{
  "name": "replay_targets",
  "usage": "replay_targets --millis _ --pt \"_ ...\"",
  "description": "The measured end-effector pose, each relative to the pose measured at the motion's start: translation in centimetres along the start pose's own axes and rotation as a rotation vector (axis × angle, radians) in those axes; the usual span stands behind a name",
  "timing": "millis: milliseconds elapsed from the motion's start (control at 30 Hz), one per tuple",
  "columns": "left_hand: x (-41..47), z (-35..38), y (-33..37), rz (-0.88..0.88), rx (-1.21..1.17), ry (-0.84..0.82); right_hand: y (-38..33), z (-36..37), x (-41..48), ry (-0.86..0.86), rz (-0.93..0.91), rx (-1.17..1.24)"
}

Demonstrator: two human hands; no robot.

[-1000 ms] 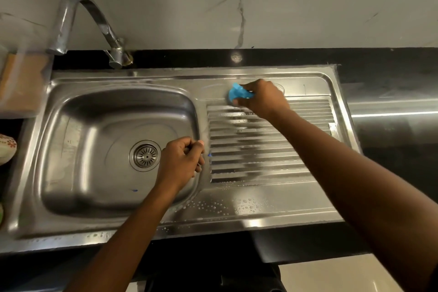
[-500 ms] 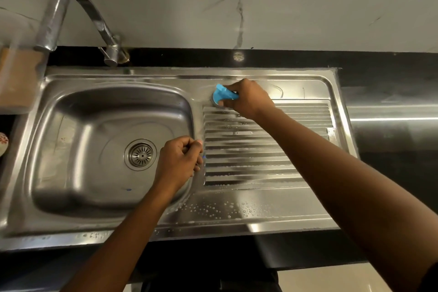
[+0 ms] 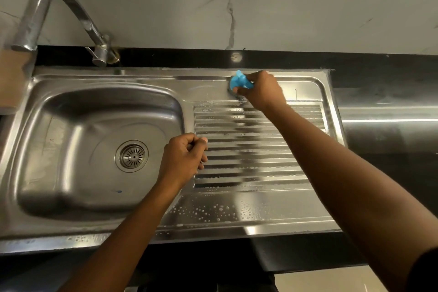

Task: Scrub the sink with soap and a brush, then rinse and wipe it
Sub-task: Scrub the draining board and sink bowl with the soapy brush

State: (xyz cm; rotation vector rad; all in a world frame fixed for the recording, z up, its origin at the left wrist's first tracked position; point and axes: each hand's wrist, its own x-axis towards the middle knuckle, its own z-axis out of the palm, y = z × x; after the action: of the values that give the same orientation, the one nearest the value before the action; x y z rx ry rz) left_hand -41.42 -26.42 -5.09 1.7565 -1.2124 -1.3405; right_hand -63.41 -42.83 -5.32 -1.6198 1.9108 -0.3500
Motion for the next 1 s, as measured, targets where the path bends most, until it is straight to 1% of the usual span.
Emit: replay_targets --millis 100,167,333,400,500,567,667,767,833,933,1000 --pt "0.1 1.0 0.2 -0.005 0.005 -0.001 0.7 0.5 -1.0 -0.077 -0.070 -0.059" --pt "0.2 1.6 0.3 -0.007 0.002 -0.010 2.3 -0.5 -1.7 -0.106 -0.075 -0.109" --pt "0.0 3.2 0.4 -0.002 0.008 -0.026 8.4 -5.9 -1.8 -0.042 0.027 -0.133" --pt "-0.1 3.7 0.4 -0.006 0.008 -0.028 9.3 -6.8 -1.4 0.011 0.047 -0.109" --pt "-0.2 4.2 0.4 -0.013 0.017 -0.023 8.3 -6.2 -0.3 0.070 0.064 -0.055" --pt "-0.3 4.5 0.4 -0.019 0.019 -0.016 7.0 -5.3 0.4 0.066 0.064 -0.027" --pt "-0.3 4.9 0.6 -0.027 0.011 -0.002 6.1 -4.2 0.1 0.012 -0.002 -0.034" --pt "-0.3 5.5 0.8 -0.026 0.010 -0.001 7.4 -4.4 -1.6 -0.038 -0.050 -0.081" --pt "-0.3 5.9 1.0 -0.020 0.010 -0.006 9.4 -5.5 -2.3 -0.044 -0.045 -0.083" --pt "-0.3 6.6 1.2 -0.009 0.009 -0.010 12.5 -8.6 -2.5 0.013 -0.001 -0.124" --pt "-0.4 6.8 1.3 0.000 0.011 -0.009 13.8 -10.1 -2.1 0.070 0.065 -0.149"
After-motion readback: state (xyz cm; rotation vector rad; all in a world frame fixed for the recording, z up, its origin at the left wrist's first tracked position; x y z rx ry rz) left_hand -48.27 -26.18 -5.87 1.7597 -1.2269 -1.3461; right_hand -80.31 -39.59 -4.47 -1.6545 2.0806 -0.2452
